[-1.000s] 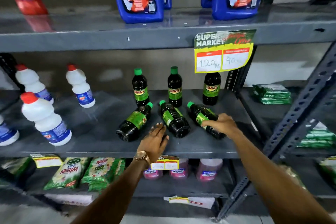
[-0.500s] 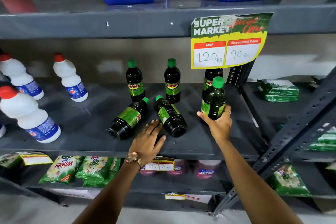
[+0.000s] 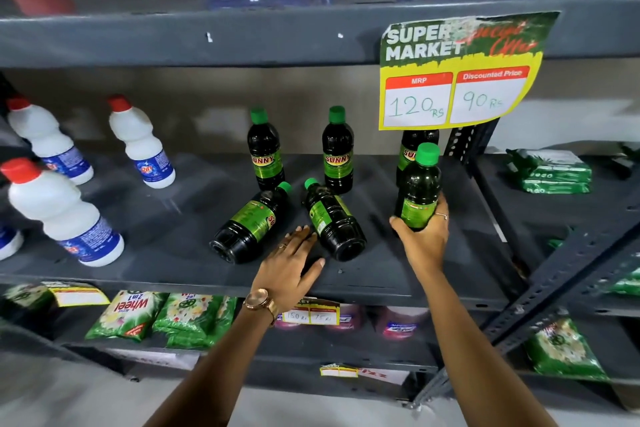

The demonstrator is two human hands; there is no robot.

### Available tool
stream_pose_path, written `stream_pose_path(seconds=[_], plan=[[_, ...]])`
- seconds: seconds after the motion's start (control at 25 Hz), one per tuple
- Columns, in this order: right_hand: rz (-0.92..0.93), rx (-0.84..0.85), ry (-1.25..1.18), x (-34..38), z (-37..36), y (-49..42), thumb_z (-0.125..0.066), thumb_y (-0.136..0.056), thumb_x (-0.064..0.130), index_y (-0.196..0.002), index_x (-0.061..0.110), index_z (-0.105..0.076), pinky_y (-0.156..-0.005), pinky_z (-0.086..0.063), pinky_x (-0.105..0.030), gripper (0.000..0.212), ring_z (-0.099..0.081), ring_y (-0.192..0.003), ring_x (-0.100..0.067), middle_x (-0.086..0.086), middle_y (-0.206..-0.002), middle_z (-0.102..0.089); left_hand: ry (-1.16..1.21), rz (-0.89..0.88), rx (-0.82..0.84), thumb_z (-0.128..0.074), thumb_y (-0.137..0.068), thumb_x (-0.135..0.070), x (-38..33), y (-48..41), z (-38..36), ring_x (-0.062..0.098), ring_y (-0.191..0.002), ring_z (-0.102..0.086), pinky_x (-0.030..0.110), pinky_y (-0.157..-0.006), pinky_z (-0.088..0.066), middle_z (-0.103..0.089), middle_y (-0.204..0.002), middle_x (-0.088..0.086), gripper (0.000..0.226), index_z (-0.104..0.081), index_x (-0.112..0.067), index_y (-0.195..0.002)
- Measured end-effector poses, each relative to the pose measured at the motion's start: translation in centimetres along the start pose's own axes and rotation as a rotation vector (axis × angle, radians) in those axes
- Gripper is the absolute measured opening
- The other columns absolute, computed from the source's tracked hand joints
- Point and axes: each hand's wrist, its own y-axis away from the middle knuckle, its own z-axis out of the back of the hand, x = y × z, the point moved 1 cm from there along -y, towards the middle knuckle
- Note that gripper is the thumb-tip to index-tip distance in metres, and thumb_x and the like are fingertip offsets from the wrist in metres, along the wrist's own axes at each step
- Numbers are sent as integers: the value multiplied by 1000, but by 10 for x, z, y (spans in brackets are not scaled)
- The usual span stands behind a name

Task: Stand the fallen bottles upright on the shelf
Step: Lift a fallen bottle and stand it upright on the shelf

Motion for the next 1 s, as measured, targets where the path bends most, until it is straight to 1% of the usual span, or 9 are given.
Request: stream_pose_path(seconds=[0.08,0.2,0.24,0.32,0.44,0.6,0.76,0.88,1.0], plan=[[11,10,26,1,5,4,-84,-63,13,-133,18,-47,-92,-49,-30,79,-56,-112,-25,2,-110,-57,-3,-12,-6,-26,-89,-56,1,-1,-1,20,-141,-22,31,-112,-20,-29,-153,2,62,-29,-22,-141],[27,-120,138,8,-2,4,-94,-48,37,-128,9,-48,-102,-42,-46,97,-48,-115,-31,-11,-120,-51,-10,-19,-16,-23,-88,-58,2,-1,-2,21,-141,-25,33,-112,-22,-32,-152,3,64,-32,-21,-140],[21,-148,161,8,-4,3,-94,-45,41,-128,7,-47,-104,-39,-49,102,-47,-116,-32,-14,-122,-49,-12,-19,-16,-23,-88,-58,3,-1,-3,21,-140,-25,33,-112,-23,-32,-152,3,64,-32,-21,-140],[32,-107,134,8,-2,4,-94,-49,35,-131,9,-45,-103,-41,-42,99,-48,-114,-27,-8,-123,-48,-11,-12,-12,-23,-88,-58,2,-1,-3,21,-141,-25,35,-111,-26,-31,-152,2,64,-31,-22,-140],[6,-42,62,6,6,6,-88,-60,17,-128,13,-51,-94,-52,-39,78,-58,-99,-18,0,-109,-58,-6,3,-3,-23,-87,-59,2,-1,-1,20,-141,-23,37,-110,-31,-29,-153,1,64,-29,-24,-141],[2,-91,78,5,1,5,-93,-55,27,-120,8,-55,-93,-48,-31,77,-58,-106,-22,-8,-115,-59,5,8,15,-21,-86,-59,0,0,1,21,-141,-22,38,-110,-30,-27,-154,0,66,-28,-24,-141],[23,-41,158,-1,9,5,-91,-56,23,-123,8,-56,-93,-46,-28,77,-58,-111,-26,-11,-116,-61,14,23,18,-19,-84,-61,0,0,1,21,-142,-21,41,-109,-33,-26,-154,-1,68,-28,-25,-141],[34,-57,142,-1,26,31,-90,-59,23,-133,13,-44,-97,-46,-31,88,-59,-113,-23,-8,-123,-64,25,21,27,-19,-83,-62,0,1,1,22,-142,-21,41,-109,-31,-26,-154,0,70,-28,-24,-141],[37,-111,162,-6,45,67,-89,-61,29,-132,13,-42,-95,-48,-36,86,-63,-109,-28,-11,-119,-66,31,10,16,-19,-83,-61,1,0,1,23,-141,-22,41,-111,-29,-27,-154,2,71,-30,-22,-141]])
